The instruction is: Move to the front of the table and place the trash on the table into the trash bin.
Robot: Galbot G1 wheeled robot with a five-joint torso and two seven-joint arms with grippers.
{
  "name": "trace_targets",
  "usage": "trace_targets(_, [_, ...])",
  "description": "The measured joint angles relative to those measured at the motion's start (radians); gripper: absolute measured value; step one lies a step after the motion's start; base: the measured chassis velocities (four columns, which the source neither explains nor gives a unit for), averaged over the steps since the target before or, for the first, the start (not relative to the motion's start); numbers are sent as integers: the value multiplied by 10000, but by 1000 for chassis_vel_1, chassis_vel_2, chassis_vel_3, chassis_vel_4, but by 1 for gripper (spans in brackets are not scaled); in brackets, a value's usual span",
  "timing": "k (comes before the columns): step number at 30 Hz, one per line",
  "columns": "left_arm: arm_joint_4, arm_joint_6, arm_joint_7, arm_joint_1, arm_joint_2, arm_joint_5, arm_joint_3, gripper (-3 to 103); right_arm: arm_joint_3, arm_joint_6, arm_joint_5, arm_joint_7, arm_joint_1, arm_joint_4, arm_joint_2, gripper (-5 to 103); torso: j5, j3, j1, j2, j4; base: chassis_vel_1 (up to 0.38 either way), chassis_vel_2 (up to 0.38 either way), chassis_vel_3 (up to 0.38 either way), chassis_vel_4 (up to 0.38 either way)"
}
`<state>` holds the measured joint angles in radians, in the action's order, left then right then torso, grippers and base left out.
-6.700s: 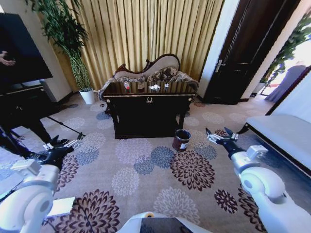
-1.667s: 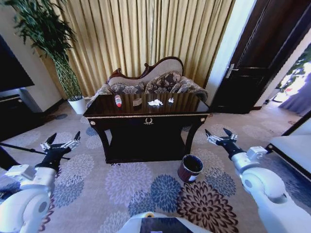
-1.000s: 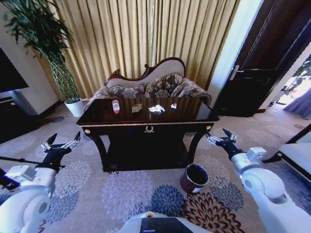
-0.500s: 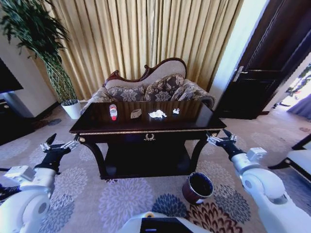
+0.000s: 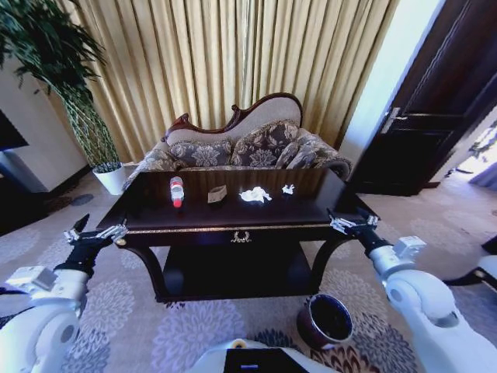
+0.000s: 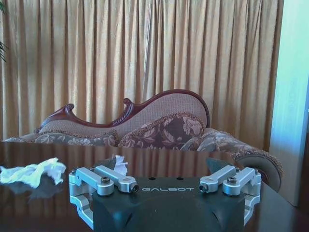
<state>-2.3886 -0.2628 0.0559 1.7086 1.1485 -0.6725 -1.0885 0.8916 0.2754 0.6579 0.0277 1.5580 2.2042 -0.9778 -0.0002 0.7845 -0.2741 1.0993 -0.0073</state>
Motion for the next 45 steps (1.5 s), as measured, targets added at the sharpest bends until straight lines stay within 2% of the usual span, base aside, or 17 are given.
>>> trace_targets(10, [-224, -211, 154, 7, -70, -244, -87, 100, -99, -20, 21, 149, -1, 278, -11, 100, -1, 1, -2, -1, -1, -122, 132, 129, -131])
trace_targets(18, [-271, -93, 171, 195, -40, -165, -183, 100, -379, 346, 662, 547, -84, 384, 385, 100, 0, -1, 0, 0, 0, -29, 42, 31, -25])
trace_targets(19, [-292, -60, 261, 234, -98, -180, -193, 100, -405, 443, 938, 641, -156, 330, 668, 100, 1, -3, 4, 2, -1, 0, 0, 0, 0])
trace_targets(20, [-292, -60, 261, 234, -98, -180, -193, 100, -405, 443, 938, 641, -156, 330, 668, 100, 1, -3, 4, 2, -1, 0, 0, 0, 0])
trace_targets(23, [-394, 117, 526, 296, -357, -470, -333, 100, -442, 930, 1959, 1028, -561, 208, 1640, 100, 0, -2, 5, 2, -3, 0, 0, 0, 0])
trace_targets(24, [-394, 117, 526, 296, -357, -470, -333, 100, -442, 930, 1959, 1028, -561, 208, 1640, 100, 0, -2, 5, 2, -3, 0, 0, 0, 0])
trace_targets(28, [-262, 817, 416, 503, -556, -707, -524, 100, -545, 1752, 3132, 1515, -1201, 101, 2975, 100, -1, 1, -2, -1, 2, 0, 0, 0, 0])
trace_targets(29, [-262, 817, 416, 503, -556, -707, -524, 100, -545, 1752, 3132, 1515, -1201, 101, 2975, 100, -1, 1, -2, -1, 2, 0, 0, 0, 0])
trace_targets(31, [-138, 875, 356, 618, -592, -719, -644, 100, -697, 2038, 3626, 1703, -1476, 104, 3440, 100, -3, 1, -1, 0, 2, 0, 0, 0, 0])
trace_targets(39, [-143, 964, 374, 822, -575, -727, -711, 100, -1534, 2817, 4465, 2111, -2457, -96, 4118, 100, 0, 1, -1, 0, 0, 0, 0, 0, 0])
trace_targets(45, [-287, 904, 468, 895, -466, -734, -644, 100, -2278, 2857, 4519, 2148, -2927, -547, 4323, 100, 0, 0, 0, 0, 0, 0, 0, 0, 0])
